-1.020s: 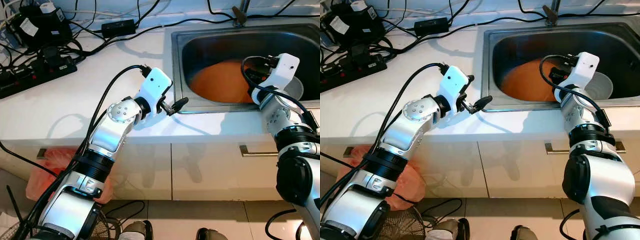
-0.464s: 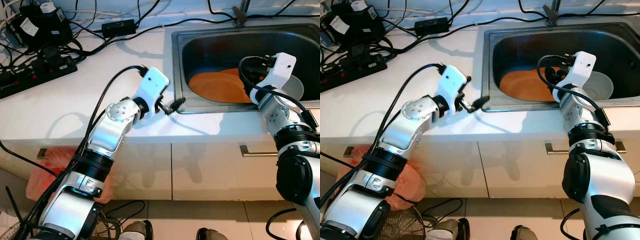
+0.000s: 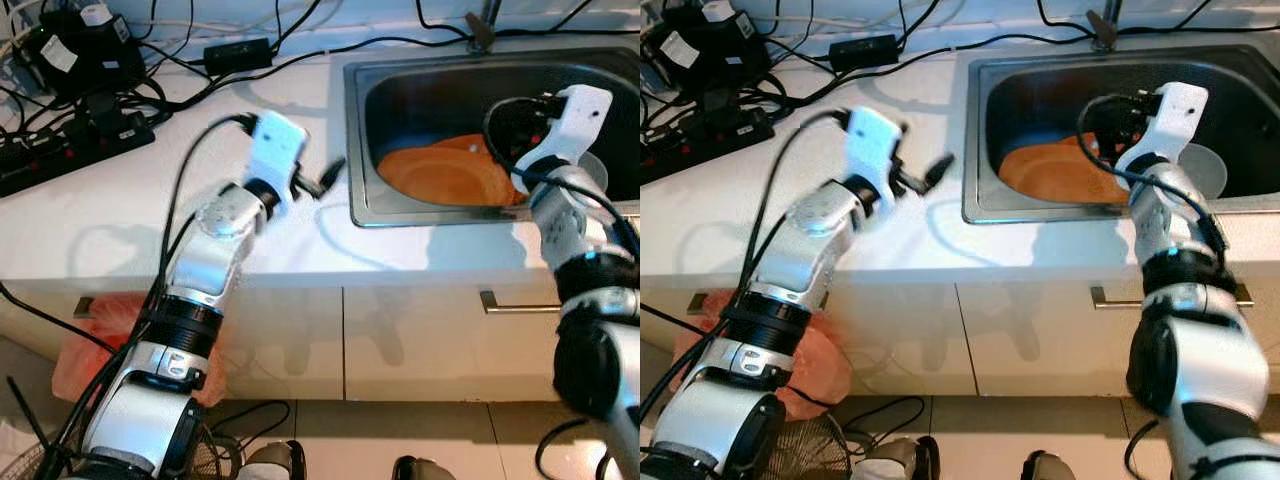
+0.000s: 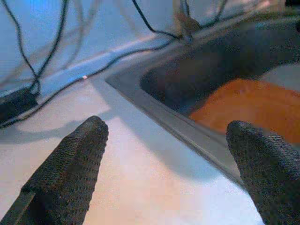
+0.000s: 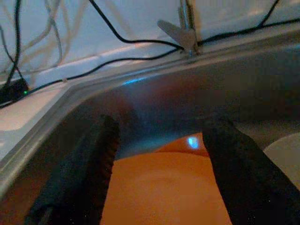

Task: Kitchen organization

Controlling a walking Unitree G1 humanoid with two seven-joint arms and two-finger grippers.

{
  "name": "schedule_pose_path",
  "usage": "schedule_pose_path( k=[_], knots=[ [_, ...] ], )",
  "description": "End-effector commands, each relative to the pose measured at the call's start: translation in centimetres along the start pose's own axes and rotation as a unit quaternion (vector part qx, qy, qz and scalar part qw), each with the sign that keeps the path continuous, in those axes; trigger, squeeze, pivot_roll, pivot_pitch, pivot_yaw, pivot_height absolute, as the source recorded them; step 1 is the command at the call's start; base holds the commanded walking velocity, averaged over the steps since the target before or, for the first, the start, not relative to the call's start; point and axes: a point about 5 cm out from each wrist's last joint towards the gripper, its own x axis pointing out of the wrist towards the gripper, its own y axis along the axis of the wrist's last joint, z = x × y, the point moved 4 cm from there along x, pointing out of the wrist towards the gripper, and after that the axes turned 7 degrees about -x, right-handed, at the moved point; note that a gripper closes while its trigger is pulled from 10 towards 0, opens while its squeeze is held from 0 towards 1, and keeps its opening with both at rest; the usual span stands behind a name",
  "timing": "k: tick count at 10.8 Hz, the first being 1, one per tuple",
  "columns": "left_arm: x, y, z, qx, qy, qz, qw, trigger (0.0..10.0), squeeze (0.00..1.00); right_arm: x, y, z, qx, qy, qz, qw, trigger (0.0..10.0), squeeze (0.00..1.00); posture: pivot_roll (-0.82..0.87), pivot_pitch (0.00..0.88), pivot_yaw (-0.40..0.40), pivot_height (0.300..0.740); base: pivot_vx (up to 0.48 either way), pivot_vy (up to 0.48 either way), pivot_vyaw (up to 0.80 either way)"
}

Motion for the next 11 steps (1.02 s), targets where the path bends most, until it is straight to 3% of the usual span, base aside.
schedule_pose_path(
  k=[1, 3, 4, 5, 6, 7, 9, 11],
  knots=[
    [-0.3, 0.4, -0.8, -0.007, 0.020, 0.014, 1.000, 10.0, 1.00, -0.3, 0.6, -0.5, -0.002, 0.005, 0.020, 1.000, 10.0, 1.00, 0.07, 0.073, 0.117, 0.740, 0.000, 0.000, 0.00],
    [-0.5, 0.0, -0.5, -0.011, 0.021, 0.018, 1.000, 10.0, 0.98, -1.3, 1.2, -0.9, -0.007, 0.003, 0.042, 0.999, 10.0, 1.00, 0.06, 0.059, 0.111, 0.740, 0.000, 0.000, 0.00],
    [-0.6, -0.2, -0.4, -0.020, 0.024, 0.021, 0.999, 10.0, 0.00, -1.8, 1.3, -1.2, -0.007, 0.001, 0.048, 0.999, 10.0, 1.00, 0.06, 0.049, 0.105, 0.740, 0.000, 0.000, 0.00],
    [-0.8, -0.1, -0.2, -0.028, 0.027, 0.031, 0.999, 10.0, 0.00, -2.5, 1.4, -1.6, -0.011, 0.000, 0.055, 0.998, 10.0, 0.99, 0.06, 0.042, 0.100, 0.740, 0.000, 0.000, 0.00],
    [-1.4, 0.0, 0.1, -0.064, 0.032, 0.050, 0.996, 10.0, 0.00, -3.4, 1.6, -2.7, 0.001, 0.012, 0.067, 0.998, 10.0, 0.00, 0.05, 0.037, 0.097, 0.740, 0.000, 0.000, 0.00],
    [-2.3, -0.1, 1.7, -0.063, 0.013, 0.069, 0.995, 10.0, 0.00, -4.8, 2.2, -4.1, -0.013, 0.023, 0.085, 0.996, 10.0, 0.00, 0.04, 0.035, 0.096, 0.740, 0.000, 0.000, 0.00],
    [-3.0, 0.7, 1.6, -0.069, 0.040, 0.105, 0.991, 10.0, 0.00, -6.3, 2.7, -4.9, -0.032, 0.029, 0.104, 0.994, 10.0, 0.00, 0.02, 0.023, 0.092, 0.740, 0.000, 0.000, 0.00],
    [-3.7, 0.3, 1.5, -0.065, 0.067, 0.112, 0.989, 10.0, 0.00, -8.2, 1.6, -6.2, -0.047, 0.033, 0.102, 0.993, 10.0, 0.00, 0.02, 0.017, 0.073, 0.740, 0.000, 0.000, 0.00]
  ],
)
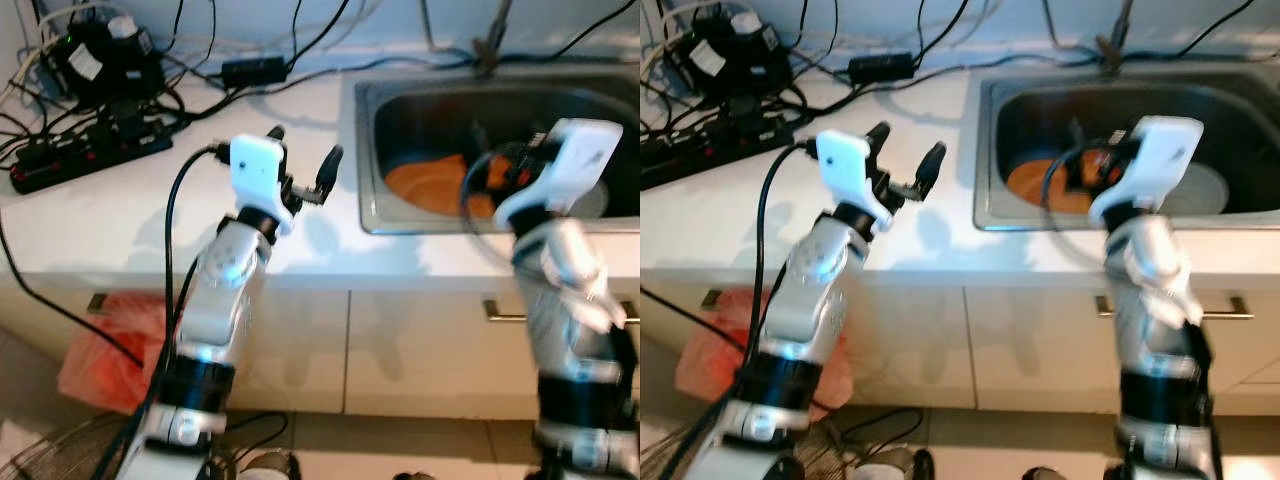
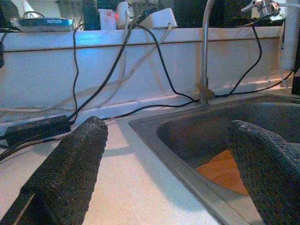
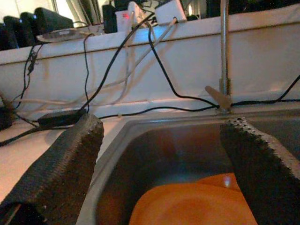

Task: Kitchen organization

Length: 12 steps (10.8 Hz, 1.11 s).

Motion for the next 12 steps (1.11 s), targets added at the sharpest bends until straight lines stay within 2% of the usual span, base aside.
schedule_pose_path(
  k=[1, 2, 3, 6, 12],
  knots=[
    [-0.4, 0.3, -0.3, 0.011, 0.008, 0.009, 1.000, 10.0, 0.00, -0.4, 0.2, -0.8, -0.010, 0.003, 0.003, 1.000, 10.0, 0.00, 0.02, 0.014, 0.068, 0.740, 0.000, 0.000, 0.00],
    [-0.7, 0.2, -0.2, 0.011, 0.010, 0.011, 1.000, 10.0, 0.00, -1.0, 0.1, -1.2, -0.031, 0.004, 0.005, 1.000, 10.0, 0.00, 0.02, 0.012, 0.065, 0.740, 0.000, 0.000, 0.00],
    [-0.9, 0.0, -0.2, 0.012, 0.016, 0.011, 1.000, 10.0, 0.00, -1.3, -0.1, -1.5, -0.027, 0.001, 0.000, 1.000, 10.0, 0.00, 0.02, 0.006, 0.062, 0.740, 0.000, -0.315, 0.00],
    [-0.7, 0.0, 0.5, 0.007, 0.009, 0.013, 1.000, 10.0, 0.00, -1.4, 0.0, -1.7, -0.024, -0.003, -0.001, 1.000, 10.0, 0.00, 0.02, 0.000, 0.066, 0.740, 0.000, -0.371, 0.00],
    [-0.6, -0.1, 0.7, 0.003, 0.006, 0.011, 1.000, 10.0, 0.00, -1.4, -0.5, -1.7, -0.021, -0.004, -0.013, 1.000, 10.0, 0.00, 0.02, 0.000, 0.066, 0.740, 0.000, -0.454, 0.00]
  ],
)
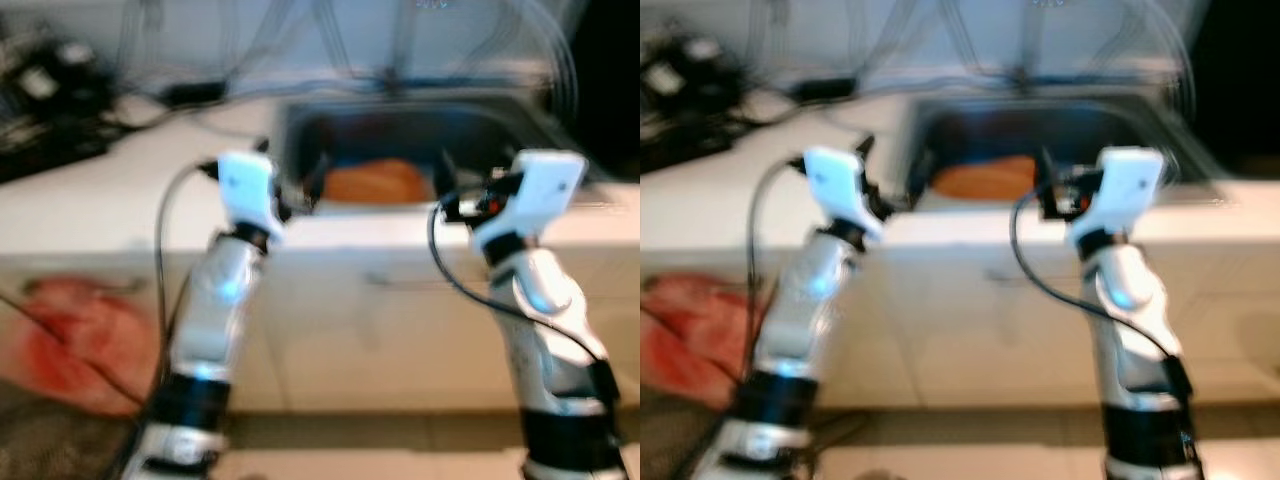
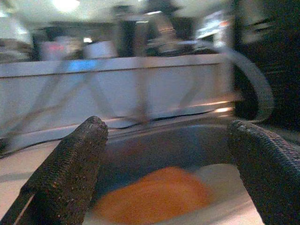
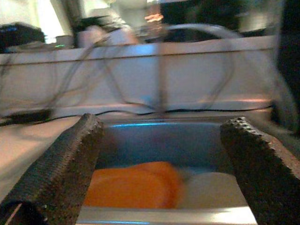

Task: Kitchen organization

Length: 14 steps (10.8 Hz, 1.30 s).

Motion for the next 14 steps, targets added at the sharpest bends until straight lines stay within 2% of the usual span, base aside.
schedule_pose_path(
  k=[1, 14],
  knots=[
    [0.08, 0.47, -0.57, 0.015, 0.005, 0.005, 1.000, 10.0, 0.00, 0.17, 0.44, -0.56, 0.001, 0.007, 0.006, 1.000, 10.0, 0.00, 0.02, 0.000, 0.067, 0.740, 0.000, -0.458, 0.00],
    [0.03, -0.18, -0.02, 0.012, -0.004, -0.008, 1.000, 10.0, 0.00, 0.18, -0.05, -0.64, 0.006, 0.006, -0.003, 1.000, 10.0, 0.00, 0.02, 0.004, 0.069, 0.740, 0.000, -0.455, 0.00]
  ],
)
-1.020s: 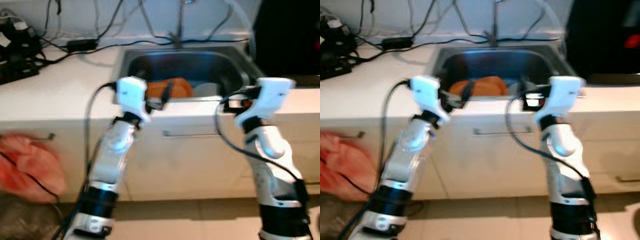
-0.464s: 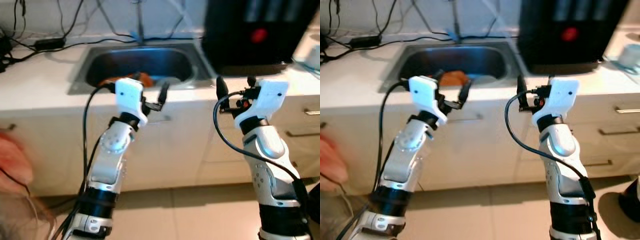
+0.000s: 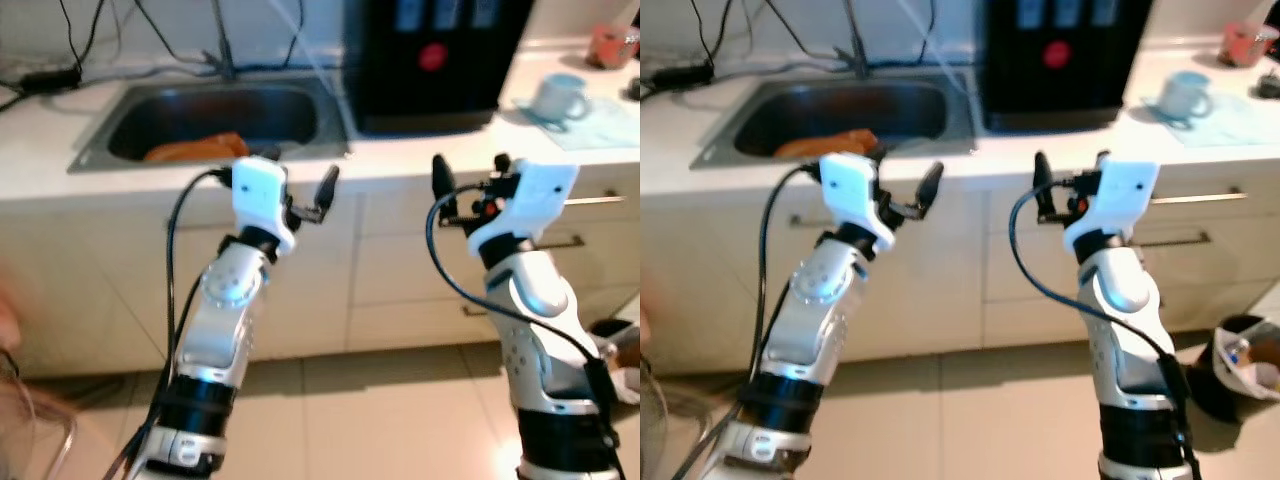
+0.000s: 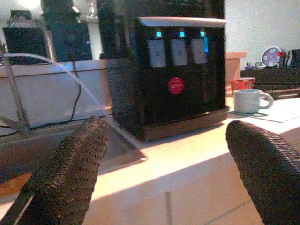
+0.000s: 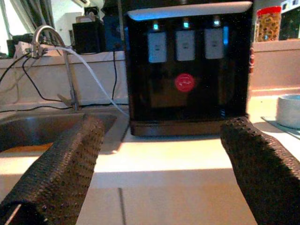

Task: Kitchen organization

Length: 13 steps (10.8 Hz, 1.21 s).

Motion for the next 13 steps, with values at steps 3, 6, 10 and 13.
schedule_pose_path(
  k=[3, 6, 10, 13],
  knots=[
    [0.2, -0.1, 0.6, 0.004, -0.010, -0.003, 1.000, 10.0, 0.00, 0.0, 0.0, 0.5, -0.004, -0.009, -0.001, 1.000, 10.0, 0.00, 0.02, 0.002, 0.070, 0.740, 0.000, -0.449, 0.00],
    [0.2, -0.2, 0.1, 0.001, -0.004, -0.009, 1.000, 10.0, 0.00, 0.0, -0.4, 0.3, 0.000, -0.006, -0.005, 1.000, 10.0, 0.00, 0.03, 0.001, 0.069, 0.740, 0.000, -0.104, 0.00],
    [0.1, -0.7, 0.0, -0.005, -0.001, -0.018, 1.000, 10.0, 0.00, 0.0, -0.8, 0.4, 0.001, -0.007, -0.013, 1.000, 10.0, 0.00, 0.03, 0.000, 0.072, 0.740, 0.000, 0.000, -0.60],
    [0.1, -1.0, -0.1, -0.011, 0.004, -0.024, 1.000, 10.0, 0.00, 0.0, -1.0, 0.5, 0.005, -0.009, -0.015, 1.000, 10.0, 0.00, 0.03, 0.000, 0.074, 0.740, 0.000, 0.000, -0.80]
  ],
)
